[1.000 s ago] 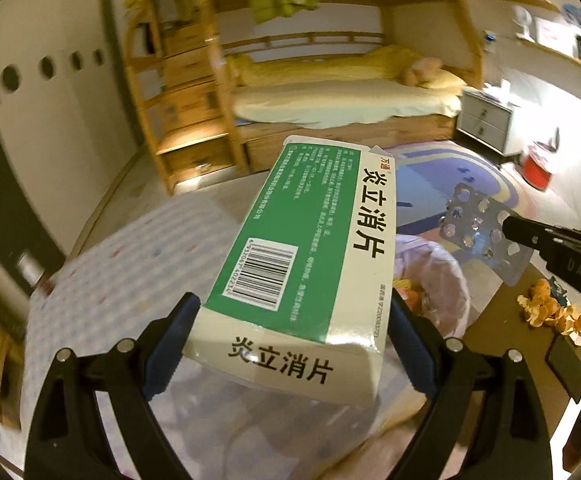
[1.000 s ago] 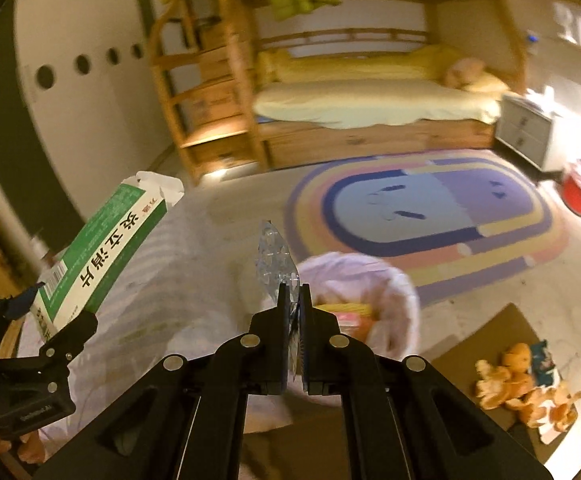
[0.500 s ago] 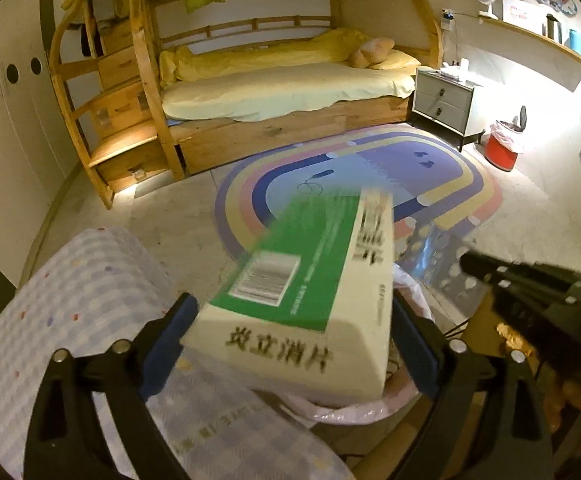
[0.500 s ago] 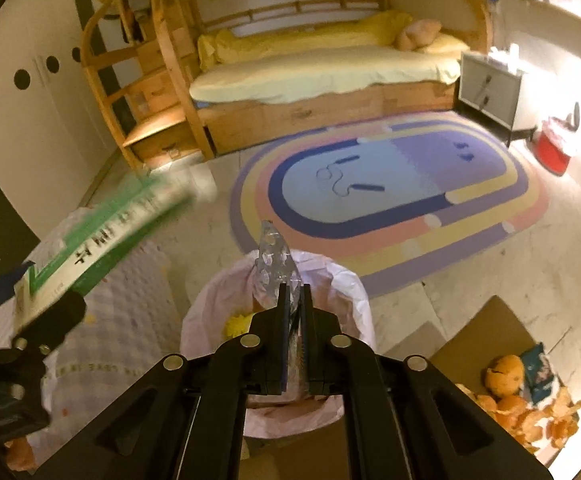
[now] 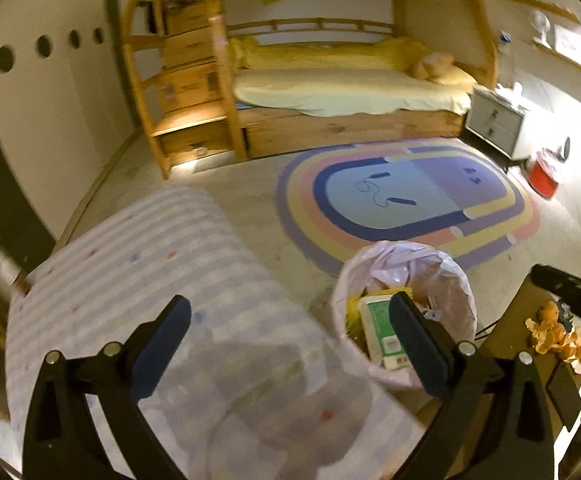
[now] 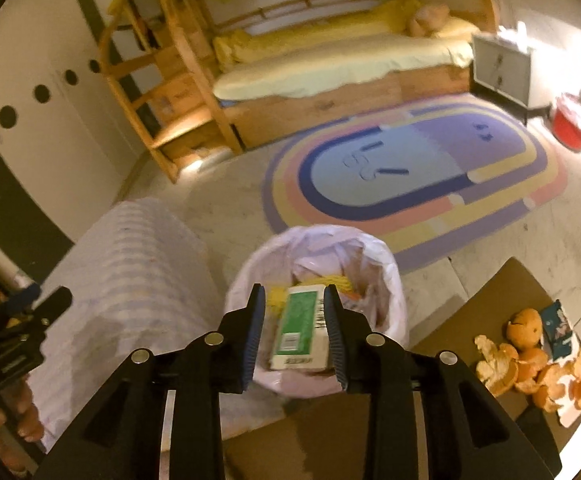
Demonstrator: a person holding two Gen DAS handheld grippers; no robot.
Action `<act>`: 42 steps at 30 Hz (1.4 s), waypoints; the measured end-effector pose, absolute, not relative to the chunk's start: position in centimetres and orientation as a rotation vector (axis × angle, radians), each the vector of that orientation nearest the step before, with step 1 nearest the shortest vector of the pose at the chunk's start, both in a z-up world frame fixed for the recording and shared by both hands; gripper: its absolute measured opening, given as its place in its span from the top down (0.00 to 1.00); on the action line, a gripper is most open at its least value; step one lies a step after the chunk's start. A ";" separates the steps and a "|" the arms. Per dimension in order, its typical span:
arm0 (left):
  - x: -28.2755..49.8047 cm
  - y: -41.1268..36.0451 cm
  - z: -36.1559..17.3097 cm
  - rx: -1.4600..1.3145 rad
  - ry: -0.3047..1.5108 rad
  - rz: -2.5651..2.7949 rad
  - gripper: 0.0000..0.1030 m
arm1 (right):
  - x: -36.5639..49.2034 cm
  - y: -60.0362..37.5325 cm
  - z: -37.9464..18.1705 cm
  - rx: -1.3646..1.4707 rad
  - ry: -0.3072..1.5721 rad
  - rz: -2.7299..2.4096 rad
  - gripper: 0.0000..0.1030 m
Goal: Collect trash
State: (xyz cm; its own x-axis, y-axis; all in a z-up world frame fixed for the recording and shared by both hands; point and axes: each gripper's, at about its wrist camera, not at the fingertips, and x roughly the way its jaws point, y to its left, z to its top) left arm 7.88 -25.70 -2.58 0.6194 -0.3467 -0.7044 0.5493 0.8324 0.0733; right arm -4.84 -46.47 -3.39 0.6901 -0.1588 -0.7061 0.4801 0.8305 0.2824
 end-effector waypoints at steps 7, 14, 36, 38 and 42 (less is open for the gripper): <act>4.0 -18.2 1.4 0.249 0.706 -0.407 0.07 | -5.9 -38.0 2.3 0.371 0.693 -0.194 0.38; 0.2 -10.6 4.3 0.214 0.757 -0.273 0.07 | -5.7 -28.6 6.3 0.193 0.707 -0.037 0.12; -7.6 3.7 7.0 0.079 0.779 0.041 0.07 | -7.9 -18.5 10.9 0.008 0.688 0.219 0.09; -7.5 4.0 7.0 0.078 0.778 0.043 0.07 | -7.8 -18.4 10.8 0.005 0.690 0.218 0.09; -7.3 3.9 6.9 0.079 0.778 0.044 0.07 | -7.8 -18.4 10.6 0.011 0.697 0.213 0.09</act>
